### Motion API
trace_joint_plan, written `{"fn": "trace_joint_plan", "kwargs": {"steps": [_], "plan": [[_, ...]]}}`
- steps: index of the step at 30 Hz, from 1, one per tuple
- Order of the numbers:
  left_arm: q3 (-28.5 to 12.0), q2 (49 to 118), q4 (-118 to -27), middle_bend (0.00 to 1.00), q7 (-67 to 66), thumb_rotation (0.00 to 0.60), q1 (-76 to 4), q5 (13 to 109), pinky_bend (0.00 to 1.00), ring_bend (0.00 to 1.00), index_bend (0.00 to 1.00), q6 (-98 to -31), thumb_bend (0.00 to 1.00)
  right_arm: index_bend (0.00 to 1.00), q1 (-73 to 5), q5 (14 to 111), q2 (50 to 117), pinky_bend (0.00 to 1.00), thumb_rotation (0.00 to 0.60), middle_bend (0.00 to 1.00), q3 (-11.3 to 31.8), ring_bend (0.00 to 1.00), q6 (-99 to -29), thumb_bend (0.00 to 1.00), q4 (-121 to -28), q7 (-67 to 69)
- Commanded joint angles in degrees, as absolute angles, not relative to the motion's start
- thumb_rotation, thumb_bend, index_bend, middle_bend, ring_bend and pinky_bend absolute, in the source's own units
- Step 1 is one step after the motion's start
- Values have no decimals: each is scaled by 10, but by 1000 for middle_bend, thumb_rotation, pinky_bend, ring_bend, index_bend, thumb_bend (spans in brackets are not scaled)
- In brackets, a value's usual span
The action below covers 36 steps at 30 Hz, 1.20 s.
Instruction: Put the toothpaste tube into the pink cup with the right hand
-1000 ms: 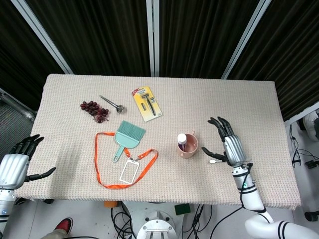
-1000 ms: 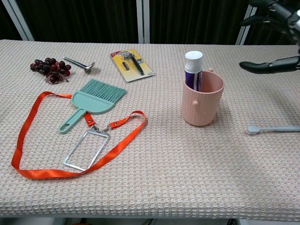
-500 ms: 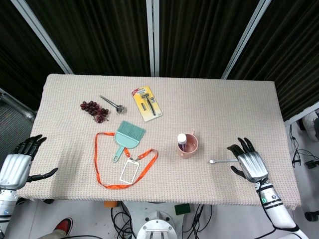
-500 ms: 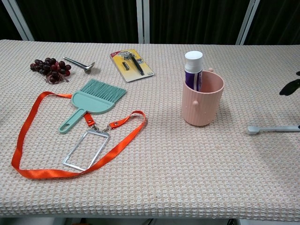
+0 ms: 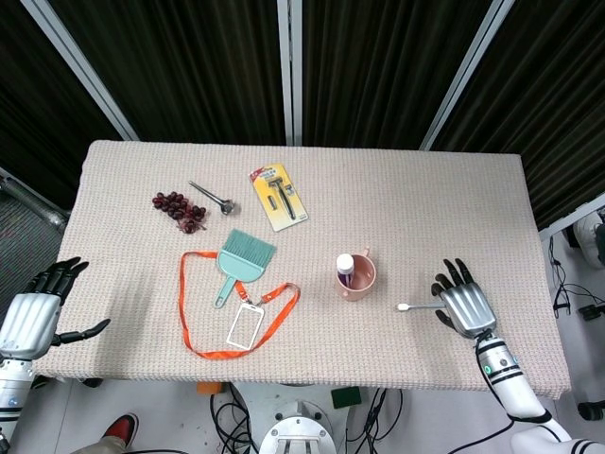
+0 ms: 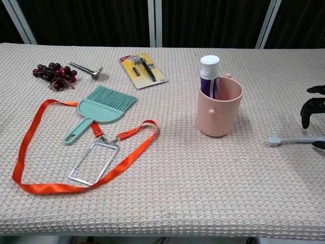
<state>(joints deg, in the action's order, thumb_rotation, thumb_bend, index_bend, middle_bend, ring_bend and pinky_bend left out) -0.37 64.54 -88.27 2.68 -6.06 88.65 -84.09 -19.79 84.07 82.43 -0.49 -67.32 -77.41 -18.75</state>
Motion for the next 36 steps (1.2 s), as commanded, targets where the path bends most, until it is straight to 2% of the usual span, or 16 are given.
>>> {"fn": "trace_joint_plan", "kwargs": {"steps": [1,8,24,32,36], "plan": [[-4,645,-882,89,27,264,-60,886,209,96,125,-841,84,483,-201,839,829,0,600,309,-3,0,-668,635,-772,-188],[-3,644,-878,89,31,268,-58,883,209,95,124,-842,84,509,-203,832,830,0,600,319,-2,0,-657,766,-771,-191],[-3,646,-874,89,35,266,-59,883,209,95,124,-839,84,537,-208,818,834,0,600,320,0,0,-639,789,-769,-205],[-4,645,-875,89,34,267,-60,884,209,95,124,-839,84,672,-205,824,839,0,600,372,1,0,-653,821,-764,-199],[-4,644,-877,89,32,268,-60,885,209,95,125,-841,84,707,-201,836,837,0,600,393,1,0,-668,839,-763,-183]]}}
